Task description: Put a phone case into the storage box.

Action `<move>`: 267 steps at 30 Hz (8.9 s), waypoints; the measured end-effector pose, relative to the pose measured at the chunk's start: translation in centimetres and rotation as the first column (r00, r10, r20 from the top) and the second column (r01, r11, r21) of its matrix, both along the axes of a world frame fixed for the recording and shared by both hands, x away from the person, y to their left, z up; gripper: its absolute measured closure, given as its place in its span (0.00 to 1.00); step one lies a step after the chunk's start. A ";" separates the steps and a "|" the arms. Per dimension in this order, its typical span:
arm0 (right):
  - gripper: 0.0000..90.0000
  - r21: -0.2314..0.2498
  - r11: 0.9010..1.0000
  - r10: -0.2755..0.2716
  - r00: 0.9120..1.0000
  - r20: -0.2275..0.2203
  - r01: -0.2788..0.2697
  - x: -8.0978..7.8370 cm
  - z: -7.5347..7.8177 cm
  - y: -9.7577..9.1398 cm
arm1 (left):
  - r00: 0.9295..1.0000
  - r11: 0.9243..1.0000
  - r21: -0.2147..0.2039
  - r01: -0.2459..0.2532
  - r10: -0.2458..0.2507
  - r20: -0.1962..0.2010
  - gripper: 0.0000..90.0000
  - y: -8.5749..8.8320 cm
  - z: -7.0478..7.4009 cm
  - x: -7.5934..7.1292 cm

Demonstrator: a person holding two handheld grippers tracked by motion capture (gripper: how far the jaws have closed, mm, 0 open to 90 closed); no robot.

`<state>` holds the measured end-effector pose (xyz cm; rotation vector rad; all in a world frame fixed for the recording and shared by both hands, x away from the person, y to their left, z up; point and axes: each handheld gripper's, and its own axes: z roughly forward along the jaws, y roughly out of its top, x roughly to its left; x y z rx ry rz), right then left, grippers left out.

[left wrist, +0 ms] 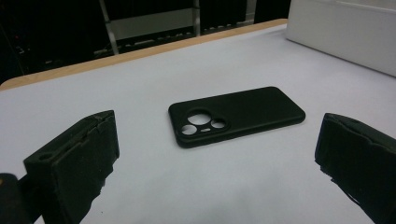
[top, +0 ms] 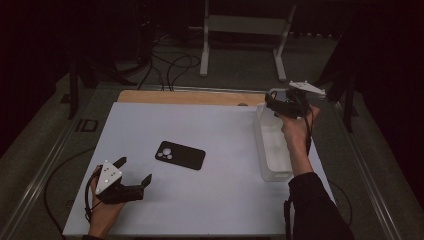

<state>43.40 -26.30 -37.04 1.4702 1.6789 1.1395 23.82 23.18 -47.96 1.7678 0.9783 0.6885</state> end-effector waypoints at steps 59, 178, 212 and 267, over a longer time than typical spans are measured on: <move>0.18 -0.087 0.994 -0.080 0.985 -0.154 0.067 6.0 -5.4 0.5 | 1.000 1.000 -0.014 -0.003 0.003 0.000 0.00 0.2 0.0 -0.1; 0.15 -0.034 0.884 0.462 0.883 -0.082 -0.466 -8.0 -4.9 7.9 | 1.000 1.000 0.010 0.008 -0.008 -0.009 0.00 -0.3 -0.3 -0.3; 1.00 -0.148 0.824 0.486 0.818 -0.308 -0.546 -2.3 -10.9 19.3 | 1.000 1.000 0.010 0.011 -0.011 -0.007 0.00 -0.3 -0.2 -0.3; 0.62 -0.157 0.726 0.621 0.736 -0.269 -0.670 -9.0 -9.3 17.3 | 1.000 1.000 0.008 0.004 -0.004 -0.009 0.00 -0.1 -0.2 -0.3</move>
